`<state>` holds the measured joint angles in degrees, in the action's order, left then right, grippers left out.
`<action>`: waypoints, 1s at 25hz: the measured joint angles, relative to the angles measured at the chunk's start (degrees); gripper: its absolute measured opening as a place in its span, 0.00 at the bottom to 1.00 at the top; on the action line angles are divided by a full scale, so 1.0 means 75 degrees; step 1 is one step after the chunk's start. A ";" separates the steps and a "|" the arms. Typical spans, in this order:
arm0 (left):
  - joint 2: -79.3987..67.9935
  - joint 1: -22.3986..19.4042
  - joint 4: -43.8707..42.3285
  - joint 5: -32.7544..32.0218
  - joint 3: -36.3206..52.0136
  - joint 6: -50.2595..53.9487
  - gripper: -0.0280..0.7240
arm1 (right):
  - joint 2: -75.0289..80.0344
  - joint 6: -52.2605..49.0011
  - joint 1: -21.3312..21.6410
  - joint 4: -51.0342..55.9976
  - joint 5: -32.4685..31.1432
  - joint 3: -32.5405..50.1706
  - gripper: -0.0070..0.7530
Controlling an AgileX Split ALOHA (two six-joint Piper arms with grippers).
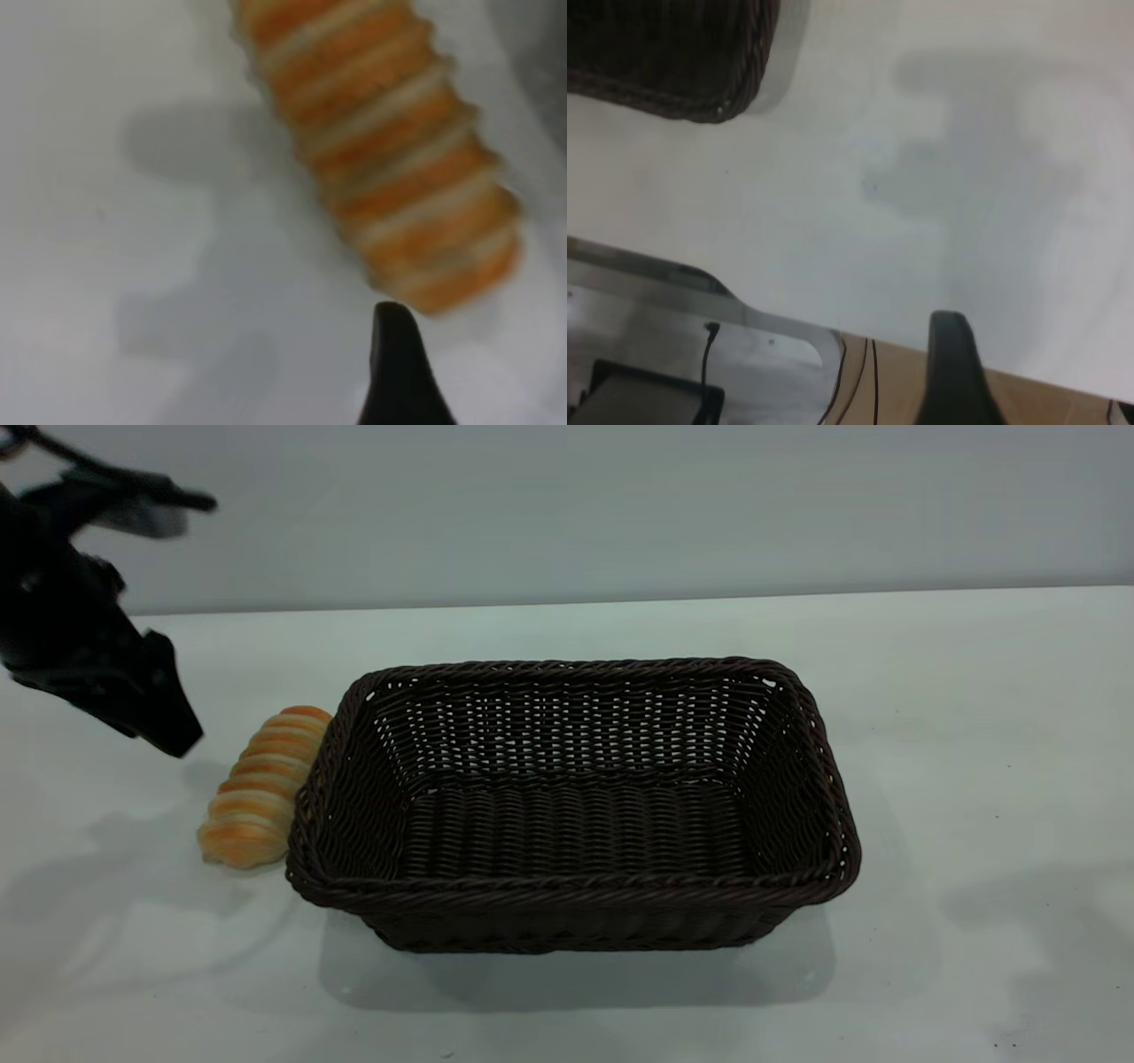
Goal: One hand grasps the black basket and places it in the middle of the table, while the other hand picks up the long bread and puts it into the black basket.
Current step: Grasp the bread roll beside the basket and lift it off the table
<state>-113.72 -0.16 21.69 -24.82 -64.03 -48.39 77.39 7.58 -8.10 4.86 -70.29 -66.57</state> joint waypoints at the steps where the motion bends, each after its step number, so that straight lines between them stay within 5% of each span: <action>1: -0.0181 0.0048 0.0036 0.0221 -0.0039 -0.0167 0.68 | 0.0000 0.0000 0.0000 0.0000 0.0000 0.0084 0.70; 14: -0.1688 0.0582 0.0217 0.1879 -0.0137 -0.0983 0.66 | 0.0000 0.0000 0.0000 -0.0008 0.0009 0.0434 0.70; 17: -0.1730 0.0582 0.0233 0.1945 -0.0146 -0.0898 0.52 | 0.0000 0.0000 0.0000 -0.0008 0.0009 0.0434 0.70; 21: -0.1533 0.0585 0.0217 0.2035 -0.0131 -0.0249 0.17 | 0.0000 0.0000 0.0000 -0.0014 0.0009 0.0434 0.66; 25: -0.0651 0.0578 0.0215 0.2189 -0.0129 0.0587 0.11 | 0.0000 0.0000 0.0000 -0.0014 0.0009 0.0434 0.61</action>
<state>-118.60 4.18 23.30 -8.41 -65.00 -43.98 77.39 7.58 -8.10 4.76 -70.23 -63.31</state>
